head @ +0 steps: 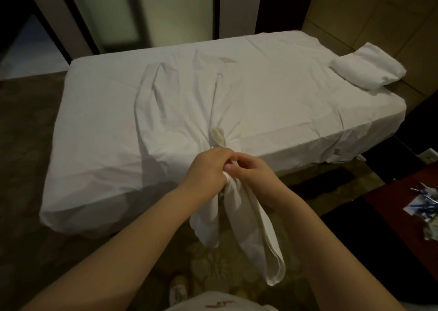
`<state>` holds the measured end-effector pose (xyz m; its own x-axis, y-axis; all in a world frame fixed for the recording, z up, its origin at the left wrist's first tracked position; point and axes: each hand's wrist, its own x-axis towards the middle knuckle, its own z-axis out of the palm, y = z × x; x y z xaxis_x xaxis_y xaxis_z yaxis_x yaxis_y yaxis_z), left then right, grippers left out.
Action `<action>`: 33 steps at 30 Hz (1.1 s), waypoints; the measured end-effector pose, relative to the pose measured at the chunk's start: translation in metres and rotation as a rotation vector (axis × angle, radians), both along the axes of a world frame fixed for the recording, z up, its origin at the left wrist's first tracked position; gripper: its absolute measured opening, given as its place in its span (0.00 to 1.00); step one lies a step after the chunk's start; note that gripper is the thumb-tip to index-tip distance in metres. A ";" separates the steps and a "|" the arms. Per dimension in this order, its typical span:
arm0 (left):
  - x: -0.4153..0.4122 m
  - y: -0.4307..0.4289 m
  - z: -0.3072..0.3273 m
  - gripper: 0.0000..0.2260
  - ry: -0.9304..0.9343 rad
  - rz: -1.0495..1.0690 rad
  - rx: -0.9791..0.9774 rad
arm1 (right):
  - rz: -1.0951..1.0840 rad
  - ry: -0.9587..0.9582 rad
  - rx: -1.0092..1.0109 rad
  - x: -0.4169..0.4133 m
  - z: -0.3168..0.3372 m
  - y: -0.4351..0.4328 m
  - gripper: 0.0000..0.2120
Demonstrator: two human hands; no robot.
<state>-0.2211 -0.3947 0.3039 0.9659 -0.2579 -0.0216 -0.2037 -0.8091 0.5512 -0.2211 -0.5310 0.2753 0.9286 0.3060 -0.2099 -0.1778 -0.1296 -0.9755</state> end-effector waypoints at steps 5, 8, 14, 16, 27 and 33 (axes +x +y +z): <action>0.002 0.019 -0.010 0.19 0.076 -0.018 -0.160 | -0.022 0.255 0.027 0.012 -0.001 0.011 0.12; 0.008 0.025 -0.012 0.17 0.034 -0.031 -0.164 | -0.164 0.304 0.054 0.013 0.000 0.019 0.14; 0.022 0.039 0.001 0.12 -0.039 -0.147 -0.130 | -0.649 -0.064 -0.297 0.009 0.021 0.005 0.19; 0.025 0.037 0.006 0.11 -0.053 -0.179 -0.128 | -0.576 -0.307 -0.557 0.002 0.031 0.007 0.28; 0.037 0.013 0.028 0.07 -0.074 -0.319 -0.214 | -0.348 -0.193 -0.588 -0.026 0.051 0.016 0.16; 0.046 -0.002 0.019 0.06 -0.143 -0.420 -0.148 | -0.374 -0.400 -0.928 -0.020 0.046 0.002 0.09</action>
